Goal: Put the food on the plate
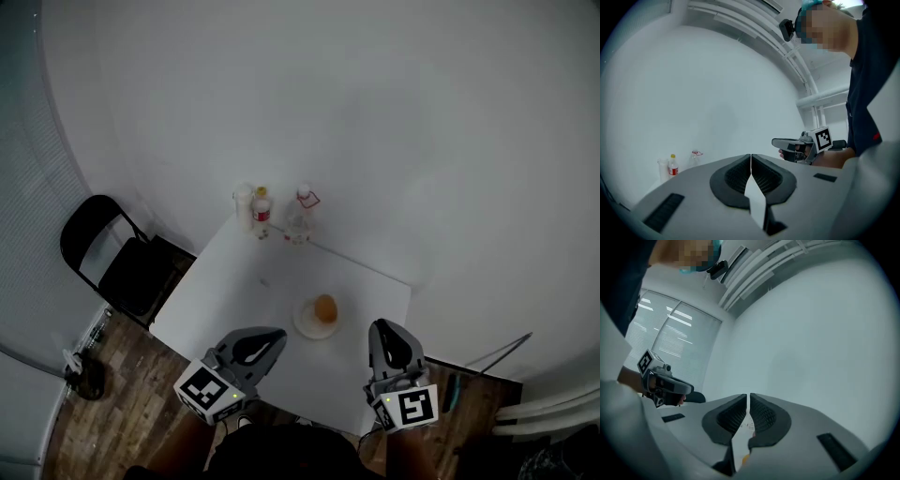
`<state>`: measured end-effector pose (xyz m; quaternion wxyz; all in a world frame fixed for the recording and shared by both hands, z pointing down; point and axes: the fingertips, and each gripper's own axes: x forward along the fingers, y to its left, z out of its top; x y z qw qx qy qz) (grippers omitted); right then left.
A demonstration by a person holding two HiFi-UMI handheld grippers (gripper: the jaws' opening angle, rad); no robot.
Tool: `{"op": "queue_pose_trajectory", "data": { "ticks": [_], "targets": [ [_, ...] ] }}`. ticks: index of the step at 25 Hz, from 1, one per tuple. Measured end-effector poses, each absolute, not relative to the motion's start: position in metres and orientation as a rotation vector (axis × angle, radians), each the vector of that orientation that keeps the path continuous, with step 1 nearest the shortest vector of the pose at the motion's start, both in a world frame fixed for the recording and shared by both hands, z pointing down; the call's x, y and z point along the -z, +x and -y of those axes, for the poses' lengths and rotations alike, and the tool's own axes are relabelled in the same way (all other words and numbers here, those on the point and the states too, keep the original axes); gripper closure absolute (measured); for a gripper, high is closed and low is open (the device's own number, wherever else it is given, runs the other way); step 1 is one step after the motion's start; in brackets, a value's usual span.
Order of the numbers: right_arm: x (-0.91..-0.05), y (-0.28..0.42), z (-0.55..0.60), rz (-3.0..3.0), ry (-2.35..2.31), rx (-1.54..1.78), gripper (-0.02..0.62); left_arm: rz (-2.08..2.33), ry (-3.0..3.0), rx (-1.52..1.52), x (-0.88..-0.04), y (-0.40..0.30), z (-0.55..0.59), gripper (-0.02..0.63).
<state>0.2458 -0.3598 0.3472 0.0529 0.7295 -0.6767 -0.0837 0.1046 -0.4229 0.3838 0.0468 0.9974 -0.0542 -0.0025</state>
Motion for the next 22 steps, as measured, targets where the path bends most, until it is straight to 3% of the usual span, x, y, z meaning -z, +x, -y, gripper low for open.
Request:
{"op": "queue_pose_trajectory", "data": {
  "ticks": [22],
  "targets": [
    [-0.327,0.233,0.331,2.007,2.276,0.296,0.558,0.163,3.088,0.061,-0.356,0.089,0.419,0.581]
  ]
}}
